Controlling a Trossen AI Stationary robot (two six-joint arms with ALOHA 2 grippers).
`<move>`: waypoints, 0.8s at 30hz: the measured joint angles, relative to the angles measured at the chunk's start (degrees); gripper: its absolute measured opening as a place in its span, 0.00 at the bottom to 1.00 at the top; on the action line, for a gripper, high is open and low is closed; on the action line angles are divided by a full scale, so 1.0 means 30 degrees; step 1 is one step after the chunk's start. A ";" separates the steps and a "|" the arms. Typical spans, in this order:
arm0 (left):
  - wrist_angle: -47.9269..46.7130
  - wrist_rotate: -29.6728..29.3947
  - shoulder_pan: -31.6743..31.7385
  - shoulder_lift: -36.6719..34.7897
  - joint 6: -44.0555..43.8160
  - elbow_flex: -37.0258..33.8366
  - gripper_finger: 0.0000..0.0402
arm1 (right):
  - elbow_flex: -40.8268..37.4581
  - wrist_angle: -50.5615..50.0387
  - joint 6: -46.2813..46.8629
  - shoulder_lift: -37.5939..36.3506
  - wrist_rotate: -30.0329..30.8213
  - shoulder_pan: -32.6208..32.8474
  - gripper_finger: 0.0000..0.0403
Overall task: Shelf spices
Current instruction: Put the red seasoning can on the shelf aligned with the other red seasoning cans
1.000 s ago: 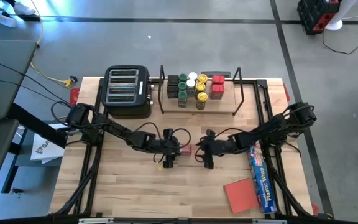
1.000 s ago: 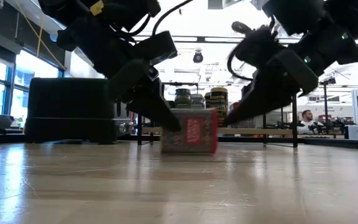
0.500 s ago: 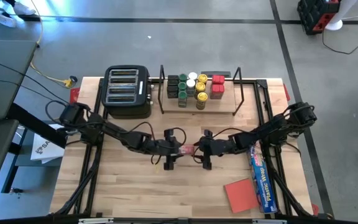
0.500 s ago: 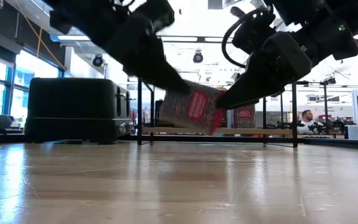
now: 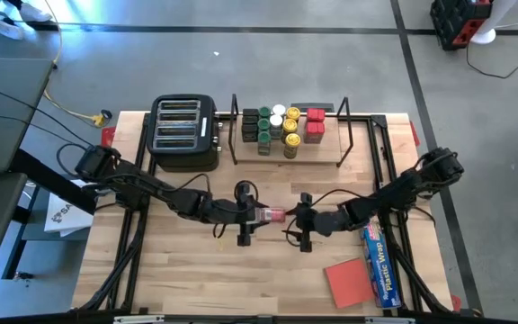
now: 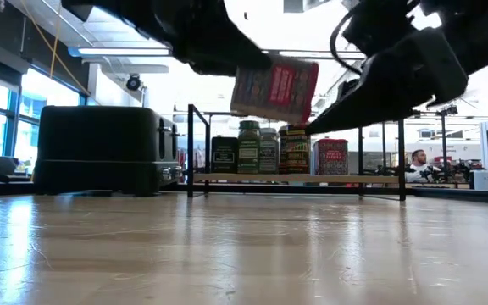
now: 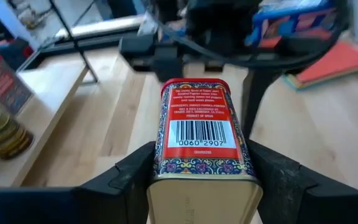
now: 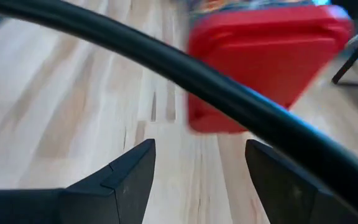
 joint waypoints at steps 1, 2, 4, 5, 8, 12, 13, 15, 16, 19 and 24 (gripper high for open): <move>0.0281 0.0020 -0.0079 -0.0028 0.0049 0.0000 0.51 | -0.0312 0.0809 0.0003 0.0000 0.0309 0.0169 0.61; 0.0533 0.0029 -0.0168 -0.0052 0.0056 0.0000 0.51 | -0.0591 0.1697 0.0024 -0.0028 0.0769 0.0340 0.61; 0.1134 0.0296 -0.0285 -0.0059 0.0189 0.0000 0.51 | -0.1021 0.3373 -0.0064 -0.0132 0.1779 0.0638 0.61; 0.1365 0.0423 -0.0363 -0.0059 0.0236 0.0000 0.51 | -0.1127 0.4089 -0.0267 -0.0138 0.2059 0.0779 0.61; 0.2206 0.0589 -0.0555 -0.0059 0.0387 0.0000 0.51 | -0.1188 0.5746 -0.0996 -0.0138 0.2187 0.1097 0.61; 0.2656 0.0640 -0.0665 -0.0066 0.0399 0.0000 0.51 | -0.0533 0.6352 -0.2115 -0.0144 0.2252 0.1530 0.61; 0.2739 0.0712 -0.0672 -0.0066 0.0386 0.0000 0.51 | -0.0341 0.6351 -0.2292 -0.0146 0.2308 0.1625 0.61; 0.2785 0.0754 -0.0700 -0.0074 0.0382 0.0000 0.52 | -0.0017 0.6348 -0.2524 -0.0138 0.2311 0.1753 0.61; 0.2785 0.0779 -0.0731 -0.0074 0.0381 0.0000 0.52 | 0.0114 0.6339 -0.2622 -0.0146 0.2333 0.1804 0.60; 0.2770 0.0725 -0.0867 -0.0074 0.0380 0.0000 0.52 | 0.0333 0.6032 -0.2668 -0.0207 0.2455 0.1861 0.54; 0.2829 0.0641 -0.0873 -0.0074 0.0122 0.0060 0.53 | 0.0372 0.4513 -0.1666 -0.1272 0.2361 0.1847 0.50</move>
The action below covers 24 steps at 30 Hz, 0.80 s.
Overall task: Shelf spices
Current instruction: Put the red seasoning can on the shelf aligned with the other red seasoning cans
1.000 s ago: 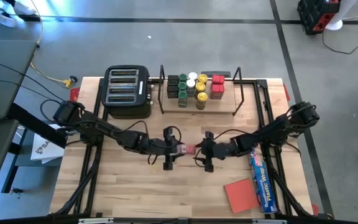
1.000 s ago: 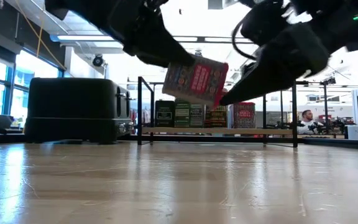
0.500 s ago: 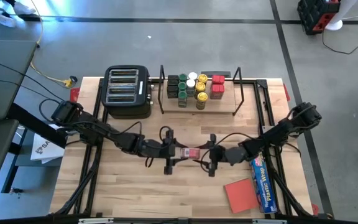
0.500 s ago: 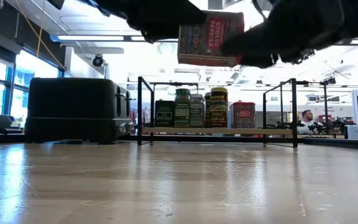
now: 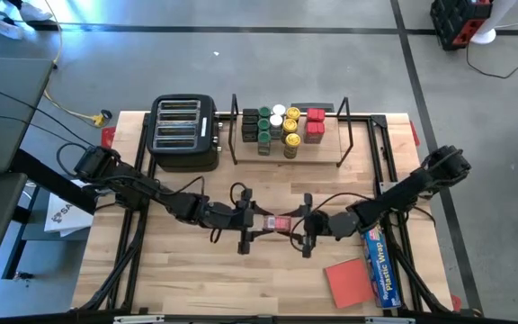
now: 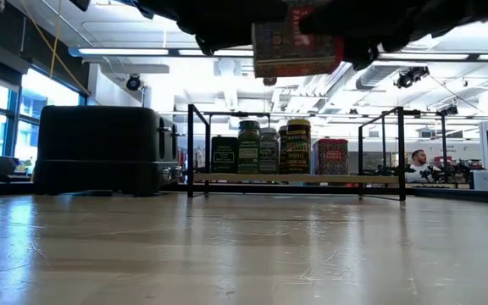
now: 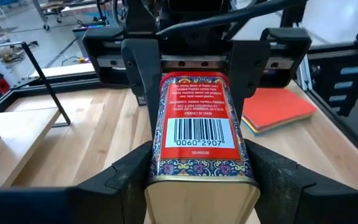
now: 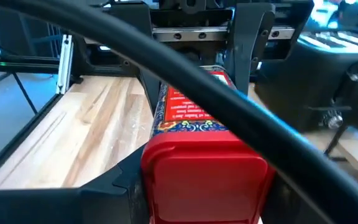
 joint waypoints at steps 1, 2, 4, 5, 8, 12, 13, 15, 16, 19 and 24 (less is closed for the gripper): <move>0.0022 0.0134 0.0016 0.0000 -0.0165 0.0028 0.54 | 0.0047 -0.0681 0.0407 -0.0437 -0.0024 -0.0004 0.50; 0.0004 0.0183 0.0083 0.0000 -0.0286 0.0042 0.55 | 0.0189 -0.1739 0.0876 -0.0961 -0.0022 -0.0011 0.50; -0.0420 0.0224 0.0233 0.0000 -0.0294 0.0042 0.58 | 0.0838 -0.5091 0.1844 -0.2099 -0.0006 -0.0067 0.50; -0.0796 0.0176 0.0276 -0.0011 -0.0287 0.0032 0.60 | 0.1425 -0.7385 0.2335 -0.2666 -0.0120 -0.0187 0.50; -0.2382 -0.0131 0.0386 0.0029 -0.0392 -0.0103 0.66 | 0.4033 -1.6348 0.3928 -0.4093 -0.0342 -0.0954 0.50; -0.3854 -0.1339 0.0575 -0.0051 -0.0937 -0.0052 0.71 | 0.8605 -2.7854 0.5224 -0.4328 -0.0894 -0.3229 0.50; -0.4299 -0.1621 0.0597 -0.0047 -0.1124 -0.0059 0.71 | 0.9643 -3.0088 0.5139 -0.4089 -0.1377 -0.4089 0.50; -0.4552 -0.1877 0.0591 -0.0015 -0.1345 -0.0076 0.72 | 1.1352 -3.3030 0.4109 -0.3698 -0.2726 -0.6145 0.50; -0.4534 -0.1850 0.0574 -0.0015 -0.1434 -0.0074 0.72 | 1.1929 -3.4139 0.3200 -0.3498 -0.3195 -0.7317 0.50; -0.4707 -0.1776 0.0484 -0.0015 -0.1479 -0.0074 0.72 | 1.2541 -3.5060 -0.0371 -0.2846 -0.4458 -1.0823 0.50; -0.4908 -0.1828 0.0218 -0.0015 -0.1879 -0.0074 0.72 | 1.2529 -3.5046 -0.5351 -0.1170 -0.6021 -1.5479 0.50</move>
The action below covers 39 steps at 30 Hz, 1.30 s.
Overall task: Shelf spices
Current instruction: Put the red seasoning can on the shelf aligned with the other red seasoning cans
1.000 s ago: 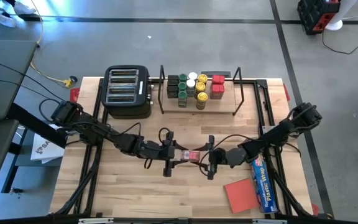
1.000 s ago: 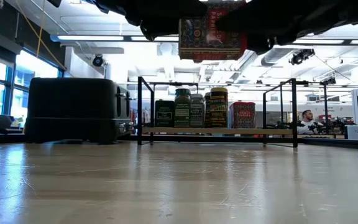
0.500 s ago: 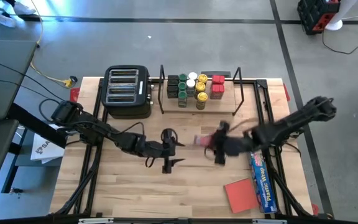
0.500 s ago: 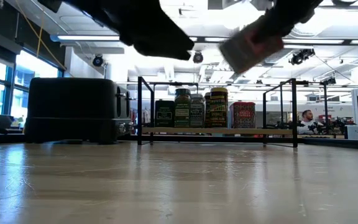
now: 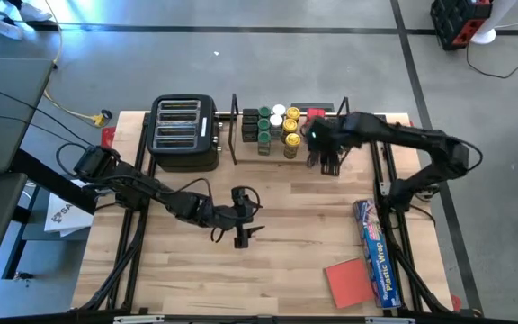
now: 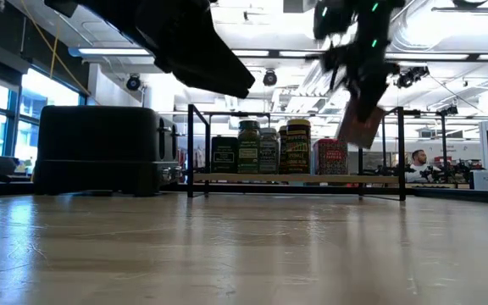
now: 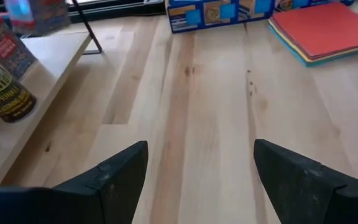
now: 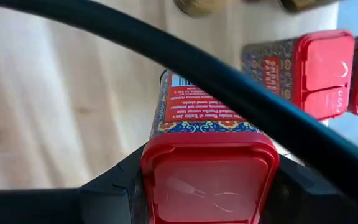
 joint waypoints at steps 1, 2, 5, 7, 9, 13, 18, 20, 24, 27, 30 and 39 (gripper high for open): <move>-0.0015 0.0000 -0.0054 0.0000 -0.0080 0.0000 0.72 | 0.0000 0.0160 -0.0618 0.0436 -0.0292 -0.0654 0.50; -0.0011 0.0000 -0.0132 0.0000 -0.0090 0.0000 0.72 | -0.0015 0.0387 -0.1201 0.0864 -0.0397 -0.1129 0.50; 0.0004 -0.0022 -0.0262 0.0000 -0.0090 0.0000 0.72 | -0.0022 0.1101 -0.2482 0.2024 -0.0607 -0.2127 0.50; 0.0004 -0.0174 -0.0292 0.0000 -0.0100 0.0000 0.72 | -0.0022 0.1271 -0.2860 0.2790 -0.0634 -0.2604 0.50; -0.0035 -0.0229 -0.0364 0.0000 -0.0205 0.0000 0.72 | -0.0022 0.1374 -0.2896 0.3456 -0.0591 -0.2897 0.50; -0.0148 -0.0233 -0.0364 0.0000 -0.0265 0.0000 0.72 | 0.0000 0.1808 -0.2918 0.4073 -0.0420 -0.3085 0.50; -0.0311 -0.0233 -0.0366 0.0002 -0.0273 0.0007 0.72 | -0.0022 0.2884 -0.2593 0.4076 -0.0011 -0.2976 0.64; -0.0303 -0.0233 -0.0379 0.0000 -0.0272 0.0007 0.72 | 0.0065 0.2975 -0.2545 0.3947 0.0256 -0.2976 0.66; -0.0310 -0.0240 -0.0379 0.0007 -0.0282 0.0007 0.72 | 0.0263 0.2971 -0.2525 0.3943 0.0275 -0.2859 0.66; -0.0310 -0.0240 -0.0379 0.0007 -0.0345 0.0015 0.72 | 0.0565 0.2753 -0.2539 0.3943 0.0345 -0.2578 0.66; -0.0333 -0.0219 -0.0379 0.0007 -0.0434 0.0015 0.72 | 0.0920 0.2418 -0.2545 0.3787 0.0396 -0.2094 0.67; -0.0361 -0.0240 -0.0743 0.0022 -0.0586 0.0015 0.72 | 0.0864 0.1132 -0.1462 -0.0116 0.2211 -0.0853 0.67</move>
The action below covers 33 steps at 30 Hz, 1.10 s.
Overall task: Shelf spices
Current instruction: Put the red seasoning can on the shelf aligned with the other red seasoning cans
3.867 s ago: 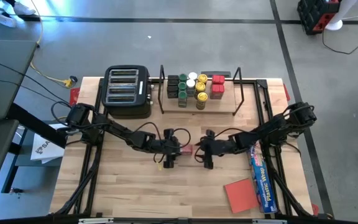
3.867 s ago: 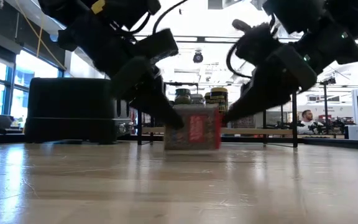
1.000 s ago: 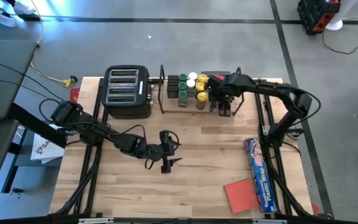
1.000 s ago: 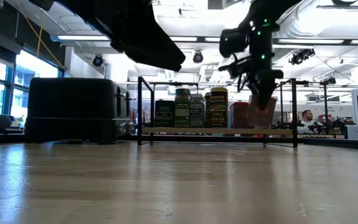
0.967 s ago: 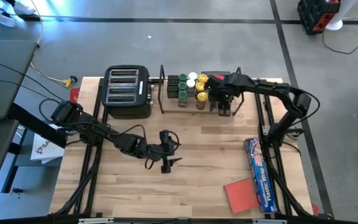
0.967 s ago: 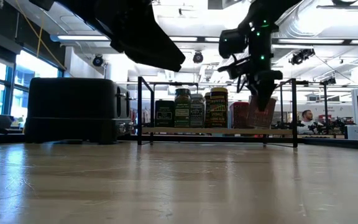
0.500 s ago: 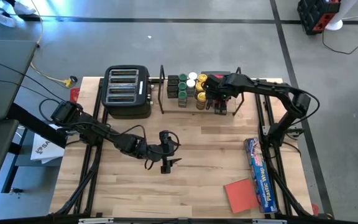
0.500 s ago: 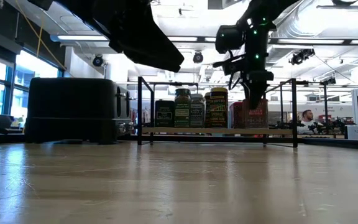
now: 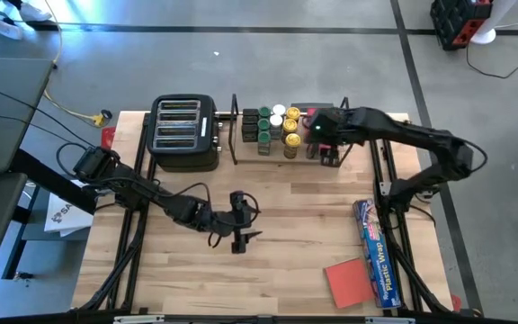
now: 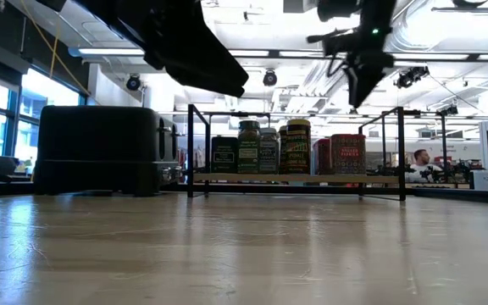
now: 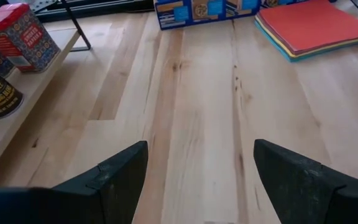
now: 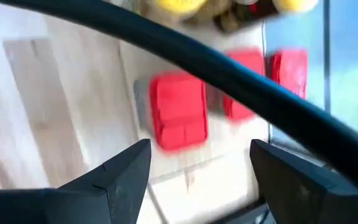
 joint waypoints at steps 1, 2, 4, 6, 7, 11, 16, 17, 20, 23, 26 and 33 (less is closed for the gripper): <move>-0.0008 0.0000 -0.0015 0.0000 0.0000 0.0000 0.72 | -0.0124 -0.0374 0.0262 -0.0357 0.0029 -0.0071 0.67; -0.0007 0.0000 -0.0015 0.0000 0.0000 0.0000 0.72 | -0.0280 -0.0776 0.0456 -0.0610 -0.0028 -0.0174 0.67; -0.0017 -0.0005 -0.0015 0.0000 0.0013 0.0005 0.72 | -0.0827 -0.1266 0.0969 -0.0880 -0.0226 -0.0337 0.65; -0.0015 -0.0066 -0.0015 0.0000 0.0164 0.0005 0.72 | -0.1589 -0.1168 0.1250 -0.0931 -0.0643 -0.0476 0.60; -0.0007 -0.0073 -0.0015 0.0000 0.0179 0.0007 0.72 | -0.2076 -0.0864 0.1269 -0.0925 -0.0884 -0.0586 0.56; -0.0007 -0.0073 -0.0007 0.0000 0.0206 0.0007 0.72 | -0.3813 0.0828 0.1209 -0.0588 -0.1200 -0.1050 0.35; -0.0007 -0.0080 -0.0007 0.0000 0.0476 0.0007 0.72 | -0.5005 0.2999 0.1277 -0.0472 -0.2345 -0.1743 0.09; 0.0000 -0.0080 -0.0007 0.0000 0.0481 0.0007 0.72 | -0.5138 0.3395 0.1276 -0.0466 -0.2390 -0.1782 0.06; -0.0006 -0.0083 0.0022 0.0000 0.0466 0.0007 0.72 | -0.5302 0.4325 0.1267 -0.0465 -0.2482 -0.1939 0.01; -0.0001 -0.0102 0.0022 0.0000 0.0386 0.0007 0.72 | -0.5280 0.4514 0.1587 -0.0465 -0.2440 -0.2057 0.03; -0.0007 -0.0109 0.0022 0.0000 0.0379 0.0007 0.72 | -0.5034 0.4050 0.1720 -0.0472 -0.1820 -0.2050 0.03; -0.0009 -0.0102 0.0022 0.0000 0.0306 0.0007 0.72 | -0.4449 0.1796 0.2920 -0.0552 -0.4836 -0.0851 0.00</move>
